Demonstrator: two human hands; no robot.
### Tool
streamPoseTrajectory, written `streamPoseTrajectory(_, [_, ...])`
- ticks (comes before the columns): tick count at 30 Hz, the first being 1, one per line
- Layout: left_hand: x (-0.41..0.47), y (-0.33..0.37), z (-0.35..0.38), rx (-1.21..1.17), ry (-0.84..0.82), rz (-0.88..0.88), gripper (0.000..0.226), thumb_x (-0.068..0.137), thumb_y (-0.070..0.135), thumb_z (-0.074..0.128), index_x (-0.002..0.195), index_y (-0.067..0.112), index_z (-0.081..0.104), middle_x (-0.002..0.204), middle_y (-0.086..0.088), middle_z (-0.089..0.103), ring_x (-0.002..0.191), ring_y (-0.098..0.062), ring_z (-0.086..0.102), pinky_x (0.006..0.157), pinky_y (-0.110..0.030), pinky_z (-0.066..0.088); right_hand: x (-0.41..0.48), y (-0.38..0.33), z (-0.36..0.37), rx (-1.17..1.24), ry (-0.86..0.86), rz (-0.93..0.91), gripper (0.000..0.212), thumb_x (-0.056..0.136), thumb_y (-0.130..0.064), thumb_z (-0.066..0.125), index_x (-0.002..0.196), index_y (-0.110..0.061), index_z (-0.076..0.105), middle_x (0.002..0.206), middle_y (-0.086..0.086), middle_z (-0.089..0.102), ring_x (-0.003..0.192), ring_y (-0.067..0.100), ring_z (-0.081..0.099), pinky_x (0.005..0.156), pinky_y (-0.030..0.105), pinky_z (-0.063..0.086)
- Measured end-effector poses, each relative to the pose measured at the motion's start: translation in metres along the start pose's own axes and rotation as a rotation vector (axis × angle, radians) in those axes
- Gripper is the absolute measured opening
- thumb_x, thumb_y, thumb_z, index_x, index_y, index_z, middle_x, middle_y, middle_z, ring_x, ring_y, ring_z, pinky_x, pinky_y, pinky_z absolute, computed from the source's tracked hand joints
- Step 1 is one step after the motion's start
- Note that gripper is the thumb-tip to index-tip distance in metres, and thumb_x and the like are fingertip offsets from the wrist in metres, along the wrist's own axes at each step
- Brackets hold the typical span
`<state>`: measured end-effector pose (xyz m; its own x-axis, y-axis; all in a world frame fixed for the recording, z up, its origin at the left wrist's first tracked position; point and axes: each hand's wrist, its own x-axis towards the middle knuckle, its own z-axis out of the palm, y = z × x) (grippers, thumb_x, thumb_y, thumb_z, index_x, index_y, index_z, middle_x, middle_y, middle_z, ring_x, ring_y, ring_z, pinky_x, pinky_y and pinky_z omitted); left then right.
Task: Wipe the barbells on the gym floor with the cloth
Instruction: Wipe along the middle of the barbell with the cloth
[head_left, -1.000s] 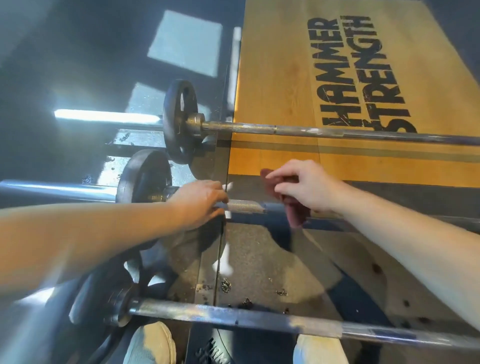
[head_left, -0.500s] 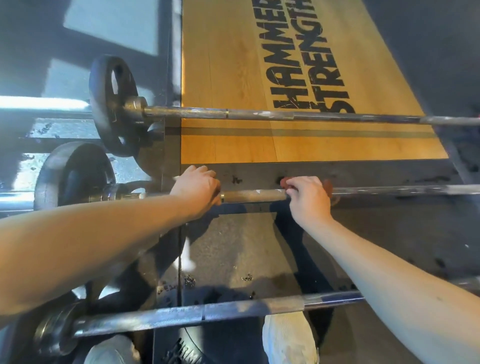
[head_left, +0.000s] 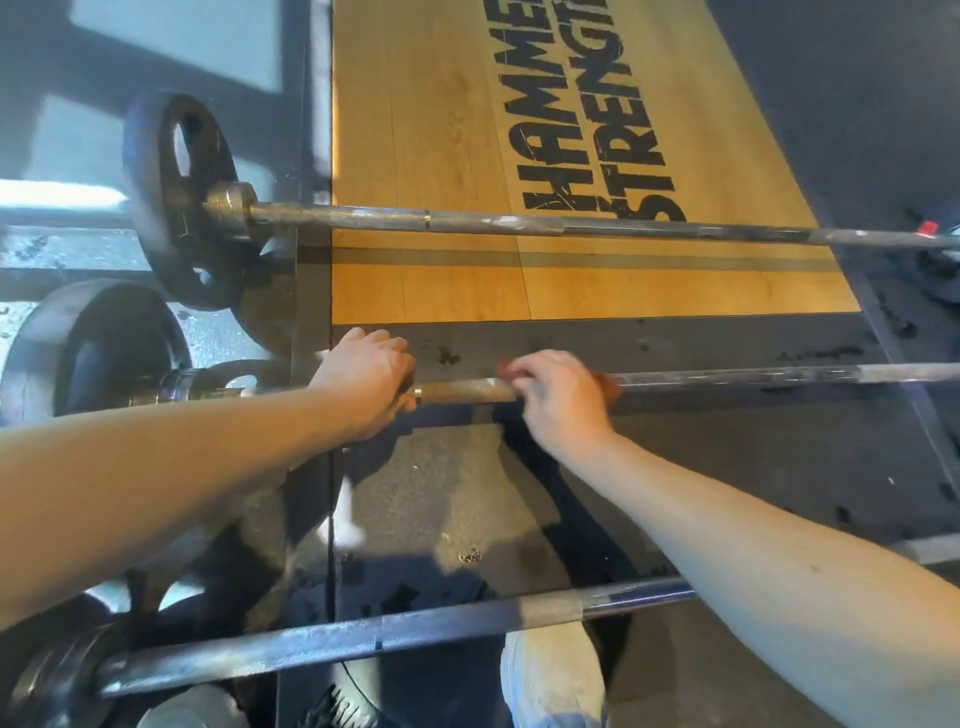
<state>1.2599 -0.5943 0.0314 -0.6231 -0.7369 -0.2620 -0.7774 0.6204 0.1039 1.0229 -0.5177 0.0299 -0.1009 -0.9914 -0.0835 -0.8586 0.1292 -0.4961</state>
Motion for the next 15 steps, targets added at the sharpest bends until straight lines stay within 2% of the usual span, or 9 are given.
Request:
streamPoseTrajectory(2, [0.0,0.001,-0.002,0.02,-0.019,-0.002,0.025,0.096,0.049,0.058,0.111,0.031,0.067,0.105,0.009,0.056,0.102,-0.015,0.05,0.089,-0.032,0.039,0.0,-0.023,0.017,0.037,-0.07,-0.121,0.019,0.096,-0.005,0.062,0.109,-0.01,0.076,0.108,0.005,0.071,0.107,0.024,0.06,0.095,0.04,0.05])
streamPoseTrajectory(5, [0.001,0.0,-0.003,0.022,-0.027,-0.001,0.025,0.097,0.049,0.058,0.111,0.031,0.067,0.104,0.01,0.055,0.102,-0.015,0.049,0.09,-0.033,0.039,0.0,-0.003,-0.002,0.039,-0.112,-0.198,0.02,0.095,0.0,0.063,0.107,-0.009,0.077,0.109,0.003,0.072,0.106,0.021,0.061,0.094,0.034,0.049])
streamPoseTrajectory(9, [0.004,0.002,-0.003,0.029,-0.055,0.013,0.024,0.097,0.047,0.06,0.111,0.03,0.065,0.103,0.009,0.054,0.102,-0.014,0.049,0.094,-0.034,0.041,-0.005,0.04,-0.034,-0.046,-0.047,-0.065,0.022,0.095,-0.002,0.063,0.107,-0.013,0.077,0.111,-0.002,0.071,0.109,0.02,0.061,0.096,0.043,0.051])
streamPoseTrajectory(11, [0.005,0.002,-0.004,0.021,-0.046,0.016,0.023,0.096,0.047,0.061,0.11,0.029,0.066,0.104,0.009,0.055,0.102,-0.014,0.049,0.094,-0.034,0.041,-0.002,0.03,-0.023,-0.053,-0.03,-0.002,0.019,0.097,-0.005,0.062,0.107,-0.012,0.076,0.11,-0.001,0.07,0.108,0.021,0.061,0.094,0.044,0.052])
streamPoseTrajectory(15, [0.003,0.0,0.001,-0.02,-0.026,-0.035,0.023,0.094,0.049,0.062,0.108,0.031,0.068,0.102,0.011,0.054,0.101,-0.014,0.049,0.091,-0.033,0.039,0.004,-0.029,0.017,0.08,-0.104,-0.133,0.016,0.095,-0.005,0.062,0.102,-0.011,0.075,0.104,0.003,0.07,0.1,0.025,0.062,0.087,0.045,0.053])
